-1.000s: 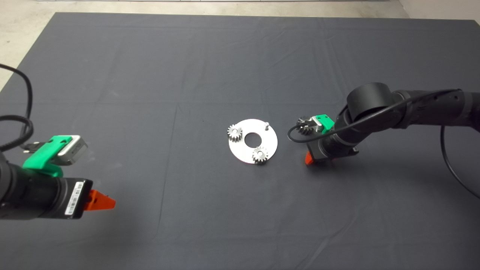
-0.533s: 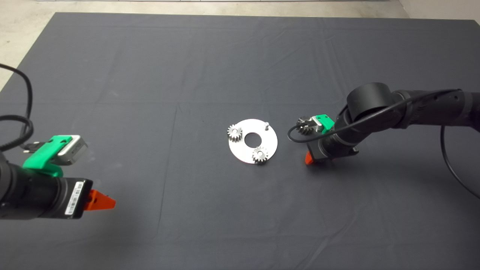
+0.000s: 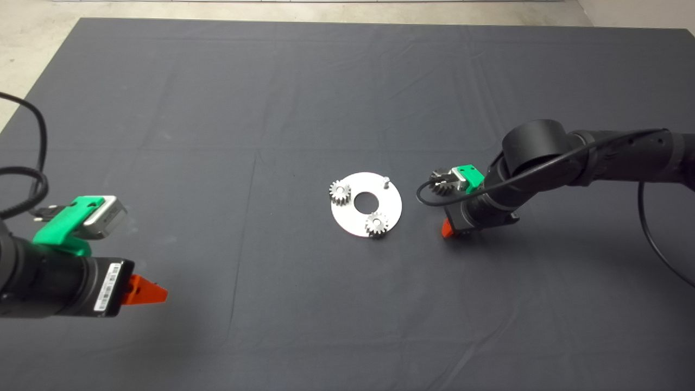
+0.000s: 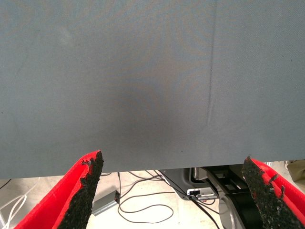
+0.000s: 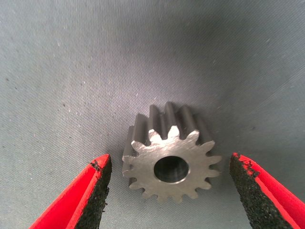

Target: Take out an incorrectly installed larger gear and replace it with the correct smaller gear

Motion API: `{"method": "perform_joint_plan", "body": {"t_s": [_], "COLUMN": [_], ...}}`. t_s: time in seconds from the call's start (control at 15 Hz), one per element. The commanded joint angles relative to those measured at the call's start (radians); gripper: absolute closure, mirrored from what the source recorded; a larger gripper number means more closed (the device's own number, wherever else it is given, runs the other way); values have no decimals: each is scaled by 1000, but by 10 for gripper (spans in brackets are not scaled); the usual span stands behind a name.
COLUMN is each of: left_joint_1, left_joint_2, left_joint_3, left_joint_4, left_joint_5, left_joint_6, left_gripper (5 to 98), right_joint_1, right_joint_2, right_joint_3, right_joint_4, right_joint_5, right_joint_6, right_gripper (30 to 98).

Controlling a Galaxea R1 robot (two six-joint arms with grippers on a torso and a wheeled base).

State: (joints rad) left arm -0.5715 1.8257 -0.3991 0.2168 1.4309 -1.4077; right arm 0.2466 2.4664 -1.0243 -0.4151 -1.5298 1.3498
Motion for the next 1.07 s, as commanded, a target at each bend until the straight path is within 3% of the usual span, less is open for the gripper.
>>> {"method": "perform_joint_plan", "body": {"t_s": [0.0,1.0], "left_joint_1": [-8,-8], "left_joint_2": [1,1], "left_joint_3": [-1,1], "left_joint_4": [0,1], "left_joint_5": [2,2], "left_joint_6": [3,3], "left_gripper": [292,292], "right_joint_1": [37,37], "right_joint_2": [6,16], "right_joint_3": [0,0], "right_joint_4": [-34,-48], "right_joint_5": [-84,-87], "right_joint_6": [-3,-3], "right_gripper": [626,626]}}
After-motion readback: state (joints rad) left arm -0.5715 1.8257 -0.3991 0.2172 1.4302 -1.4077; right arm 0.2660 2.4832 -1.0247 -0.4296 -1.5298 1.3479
